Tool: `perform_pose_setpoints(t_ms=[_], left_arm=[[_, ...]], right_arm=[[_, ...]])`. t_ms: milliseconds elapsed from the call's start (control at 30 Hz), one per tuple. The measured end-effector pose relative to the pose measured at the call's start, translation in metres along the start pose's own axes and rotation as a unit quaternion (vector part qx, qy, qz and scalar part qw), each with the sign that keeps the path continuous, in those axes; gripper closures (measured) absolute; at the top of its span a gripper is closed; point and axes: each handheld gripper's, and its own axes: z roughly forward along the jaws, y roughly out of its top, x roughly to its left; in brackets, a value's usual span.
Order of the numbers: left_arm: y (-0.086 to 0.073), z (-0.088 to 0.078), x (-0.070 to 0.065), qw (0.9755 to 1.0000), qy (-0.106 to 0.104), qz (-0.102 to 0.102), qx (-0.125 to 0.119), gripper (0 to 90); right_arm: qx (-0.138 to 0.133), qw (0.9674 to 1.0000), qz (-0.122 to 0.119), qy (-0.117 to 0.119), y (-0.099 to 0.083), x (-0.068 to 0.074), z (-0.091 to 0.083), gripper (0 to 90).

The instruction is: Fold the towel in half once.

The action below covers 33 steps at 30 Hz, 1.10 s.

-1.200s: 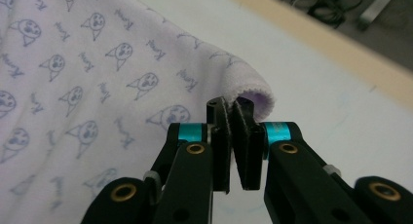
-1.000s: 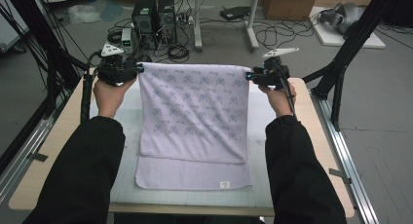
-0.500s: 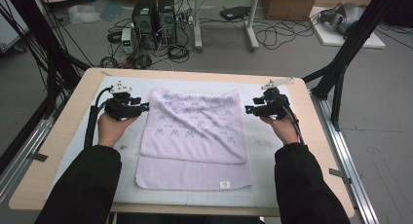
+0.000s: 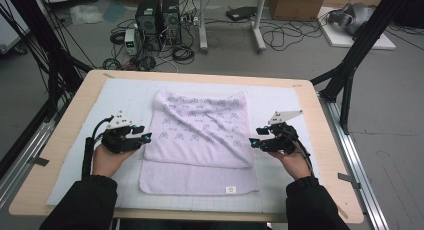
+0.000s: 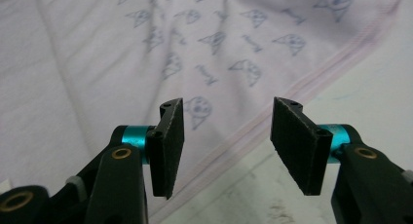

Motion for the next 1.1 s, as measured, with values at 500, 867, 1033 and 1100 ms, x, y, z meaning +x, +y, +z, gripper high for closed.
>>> perform_pose_setpoints(t_ms=[500, 867, 1033, 1100], left_arm=[[-0.027, 0.000, -0.021, 0.9990, -0.028, 0.022, 0.028, 61.5], [-0.031, 0.008, -0.024, 0.9976, -0.043, 0.032, 0.045, 85.4], [-0.028, 0.002, -0.020, 0.9979, -0.050, 0.017, 0.039, 87.7], [-0.021, -0.006, -0.020, 0.9982, -0.051, 0.013, 0.027, 87.7]], right_arm=[[-0.009, 0.9990, -0.002, 0.044, -0.035, 0.023, 0.012, 49.7], [0.022, 0.9970, -0.026, 0.069, -0.035, 0.023, 0.036, 82.5], [0.019, 0.9968, -0.015, 0.076, -0.030, 0.021, 0.032, 86.7], [0.001, 0.9970, -0.013, 0.076, -0.025, 0.019, 0.025, 86.9]])
